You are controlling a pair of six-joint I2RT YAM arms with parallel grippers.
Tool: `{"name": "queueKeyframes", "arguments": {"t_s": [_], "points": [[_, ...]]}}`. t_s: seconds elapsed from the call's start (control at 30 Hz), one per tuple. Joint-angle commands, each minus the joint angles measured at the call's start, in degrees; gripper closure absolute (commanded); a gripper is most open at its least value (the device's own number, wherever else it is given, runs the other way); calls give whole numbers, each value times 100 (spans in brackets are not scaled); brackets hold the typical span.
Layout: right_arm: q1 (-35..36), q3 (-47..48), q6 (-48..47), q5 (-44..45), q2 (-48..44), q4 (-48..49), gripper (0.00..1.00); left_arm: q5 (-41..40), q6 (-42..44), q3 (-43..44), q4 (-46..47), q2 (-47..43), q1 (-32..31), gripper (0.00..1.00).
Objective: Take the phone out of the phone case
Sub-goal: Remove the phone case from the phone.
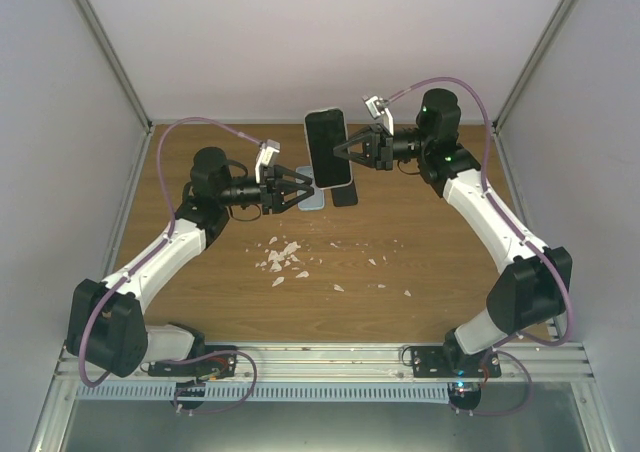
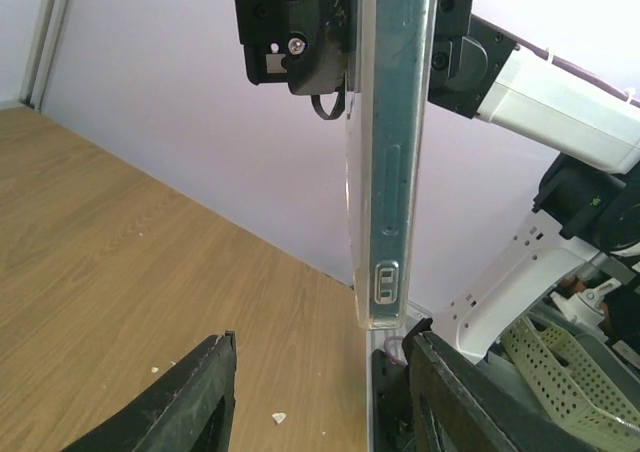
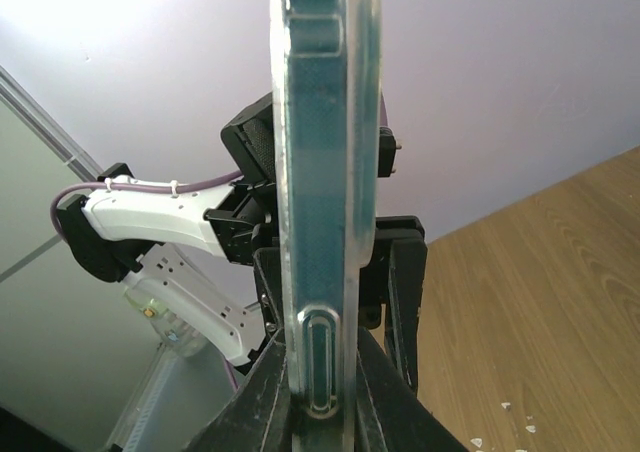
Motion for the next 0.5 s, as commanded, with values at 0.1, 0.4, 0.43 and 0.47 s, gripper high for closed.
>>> {"name": "queueKeyframes", "arguments": {"t_s": [0.1,0.4,0.43,0.47], "points": [[28,-69,110,-24,-86,312,99,-163,-32,23,315,-18,-48,54],[72,-71,116,-34,-77,320,100,-361,127,53,69,25,-84,56],[82,-70,117,-43,-75,330,100,-397,153,61,37,27,-84,57],[91,-71,119,-46,-72,325,100,-423,173,62,12,34,-84,57]]}}
